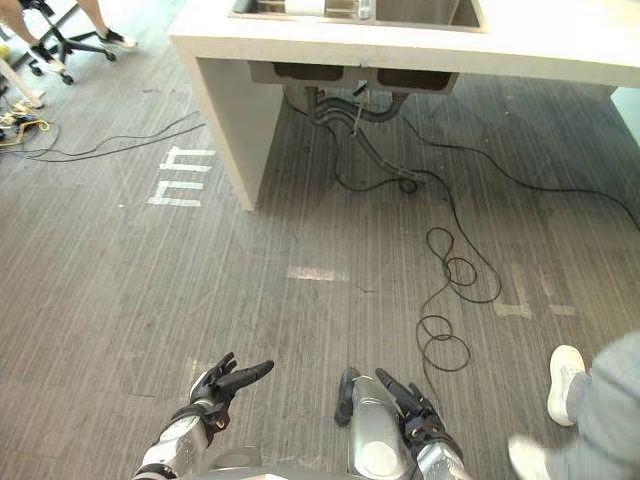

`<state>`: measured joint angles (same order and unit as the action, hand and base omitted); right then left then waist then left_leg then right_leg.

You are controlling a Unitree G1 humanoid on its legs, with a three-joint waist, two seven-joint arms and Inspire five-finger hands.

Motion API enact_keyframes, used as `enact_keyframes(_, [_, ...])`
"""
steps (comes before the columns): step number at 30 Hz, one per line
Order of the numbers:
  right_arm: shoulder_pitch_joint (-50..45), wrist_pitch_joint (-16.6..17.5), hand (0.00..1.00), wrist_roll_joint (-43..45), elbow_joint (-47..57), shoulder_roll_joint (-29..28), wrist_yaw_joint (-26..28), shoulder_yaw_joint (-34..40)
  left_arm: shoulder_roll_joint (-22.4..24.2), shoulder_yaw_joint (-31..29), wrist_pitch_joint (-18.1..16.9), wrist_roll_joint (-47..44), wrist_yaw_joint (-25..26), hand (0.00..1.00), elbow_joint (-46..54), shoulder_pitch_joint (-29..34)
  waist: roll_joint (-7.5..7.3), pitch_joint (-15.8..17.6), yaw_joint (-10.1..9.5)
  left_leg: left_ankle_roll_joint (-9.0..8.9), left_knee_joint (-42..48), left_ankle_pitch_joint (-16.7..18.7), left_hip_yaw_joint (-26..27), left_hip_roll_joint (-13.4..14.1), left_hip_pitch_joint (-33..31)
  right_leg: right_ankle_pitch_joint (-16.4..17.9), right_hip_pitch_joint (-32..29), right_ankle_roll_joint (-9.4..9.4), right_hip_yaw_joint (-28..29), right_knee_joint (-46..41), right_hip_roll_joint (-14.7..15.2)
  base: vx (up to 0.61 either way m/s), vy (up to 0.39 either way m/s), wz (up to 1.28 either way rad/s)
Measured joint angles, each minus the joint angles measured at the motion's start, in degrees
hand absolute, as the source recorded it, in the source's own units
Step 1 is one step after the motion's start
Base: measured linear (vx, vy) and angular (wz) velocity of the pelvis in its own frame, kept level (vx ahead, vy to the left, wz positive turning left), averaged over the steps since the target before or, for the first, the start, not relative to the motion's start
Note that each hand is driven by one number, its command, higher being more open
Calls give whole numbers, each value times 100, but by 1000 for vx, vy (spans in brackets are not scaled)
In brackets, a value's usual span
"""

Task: Walk over to the sink, pick up the cup, carry it to the dishwasher, place the cup inside the dishwasher, then close the dishwasher door

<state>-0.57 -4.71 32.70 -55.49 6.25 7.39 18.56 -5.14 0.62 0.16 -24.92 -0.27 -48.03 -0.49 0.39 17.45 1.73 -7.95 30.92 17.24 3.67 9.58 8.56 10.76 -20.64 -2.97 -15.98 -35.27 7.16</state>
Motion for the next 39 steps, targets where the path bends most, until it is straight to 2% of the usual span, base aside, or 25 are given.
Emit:
enact_keyframes(2, [-24,2,100,-29,-202,82,19,33,116,42,-137,-94,-69,100,-49,107,155,-76,79,-374,1791,-1269,8,276,-809,242,397,-88,0,183,-166,503,-156,-16])
enact_keyframes(3, [-37,12,100,-175,-362,176,55,22,141,168,-334,-95,-99,100,-62,167,287,-111,78,-249,3208,-1339,133,484,-1542,345,703,-226,54,462,-325,565,-112,-25])
enact_keyframes(5, [-9,28,100,-329,-504,216,88,55,145,184,-442,-105,-98,100,-52,140,331,-26,74,-3,3921,-1183,194,478,-2014,362,1072,-232,78,743,-388,478,-46,-16])
enact_keyframes(6, [-37,34,100,-365,-582,197,96,125,148,167,-510,-287,-112,100,141,147,324,94,51,96,4107,-956,251,261,-2432,342,1592,-189,95,1133,-404,374,-11,-9])
enact_keyframes(9, [-72,49,100,-366,-520,165,110,114,164,71,-591,-473,-159,100,513,163,276,176,-147,274,3021,-695,755,3,-2917,296,2117,-109,291,1592,-373,437,36,-43])
enact_keyframes(11, [-68,108,100,-360,-135,142,132,-61,246,-87,-629,-459,-161,100,799,159,217,347,-308,403,942,-698,1160,-328,-3028,356,2502,5,367,1725,-153,457,115,-60])
enact_keyframes(12, [-72,129,100,-359,-41,150,134,-130,258,-89,-632,-460,-155,100,828,158,228,353,-359,418,453,-805,1214,-405,-3019,429,2579,123,378,1713,-67,551,162,-61])
enact_keyframes(13, [-123,174,100,-347,151,181,142,-226,318,-93,-631,-463,-150,100,866,161,196,398,-419,457,-407,-1151,1325,-469,-2979,631,2802,353,391,1707,71,492,165,-46])
enact_keyframes(15, [-266,249,100,-244,296,236,190,-305,462,-140,-632,-460,-152,100,890,269,357,391,-417,336,-1608,-2076,1464,-418,-2709,1070,3227,672,364,1593,79,501,204,-21])
enact_keyframes(16, [-403,255,100,-233,254,275,248,-301,534,-140,-663,-437,-155,100,893,428,585,262,-422,523,-1833,-2874,1532,-112,-2522,1456,3527,817,369,1436,-104,487,267,17])
enact_keyframes(17, [-290,241,100,-186,88,154,253,-302,415,-169,-664,-410,-123,100,758,241,316,381,-438,1097,-1357,-2634,1592,-316,-2545,1668,3757,864,352,1329,130,457,251,20])
enact_keyframes(19, [-169,232,100,-114,72,119,278,-306,418,-251,-710,-323,-83,100,852,56,221,376,-569,1237,-976,-2269,1574,-401,-2830,1561,3761,805,319,1553,220,432,256,22])
enact_keyframes(20, [-65,207,100,-111,24,117,268,-306,419,-300,-757,-510,-45,100,1166,72,218,379,-580,1236,-576,-1969,1517,-413,-3023,1433,3844,884,316,1671,245,505,293,23])
enact_keyframes(22, [-3,143,100,-111,-112,129,257,-296,437,-361,-857,-1128,-41,100,1696,215,214,382,-590,1196,-187,-1631,1448,-467,-3086,1323,3925,891,336,1551,293,303,155,23])
enact_keyframes(23, [9,87,100,-108,-249,135,244,-231,502,-493,-1028,-1371,20,100,2274,325,200,366,-608,1285,-35,-1408,1405,-553,-3077,1225,3778,926,394,1063,377,343,164,38])
enact_keyframes(25, [-15,3,100,-108,-484,148,224,-14,554,-663,-1389,-1630,54,100,3170,347,101,260,-651,1359,-206,-1313,1385,-840,-3012,832,3159,1415,689,-189,666,345,155,43])
enact_keyframes(26, [-6,-24,100,-120,-581,157,224,102,573,-836,-1449,-1691,65,100,3723,356,69,196,-641,1395,-323,-1291,1354,-1018,-2987,439,2804,1815,886,-796,786,300,71,44])
enact_keyframes(28, [25,28,100,-139,-659,131,224,428,532,-1345,-1922,-1548,275,100,5251,309,82,167,-548,1487,-519,-1134,1133,-1214,-2763,-750,2080,1877,1148,-2091,832,417,71,56])
enact_keyframes(29, [39,98,100,-118,-686,98,225,589,436,-1479,-2169,-1428,424,100,5653,252,82,168,-568,1508,-575,-1107,1077,-1245,-2587,-694,1810,1863,1052,-2657,903,447,37,29])
enact_keyframes(31, [23,185,100,-53,-674,167,224,744,234,-1715,-2662,-1184,729,100,6073,134,150,147,-569,1430,-874,-1005,987,-1245,-1909,-339,1549,1520,460,-3114,1240,367,18,7])
enact_keyframes(32, [-48,185,100,15,-649,234,233,777,124,-1780,-3008,-970,901,100,6177,105,249,57,-560,1376,-1118,-956,896,-1164,-1518,1,1354,966,33,-2905,1383,274,2,8])
enact_keyframes(33, [-75,177,100,30,-626,278,240,796,85,-1813,-3182,-866,933,100,6190,85,307,-2,-558,1329,-1229,-934,865,-1096,-1368,117,1225,832,-132,-2644,1398,392,-31,15])
enact_keyframes(35, [-113,148,100,23,-593,326,249,822,-178,-1813,-3625,-745,972,100,6154,-125,382,-120,-557,1108,-1473,-897,669,-856,-1022,187,881,702,-325,-731,1247,293,-127,29])
enact_keyframes(37, [-115,99,100,9,-615,247,298,945,-359,-1728,-3682,-742,890,100,5971,-342,306,-174,-524,910,-1482,-804,413,-762,-877,-108,850,790,-141,565,1039,324,-256,64])
enact_keyframes(39, [-127,-4,100,-68,-742,118,413,1159,-541,-1501,-3683,-775,722,100,5760,-421,128,-284,-518,673,-1487,-703,145,-787,-750,-1032,923,776,-6,1400,938,355,-357,70])
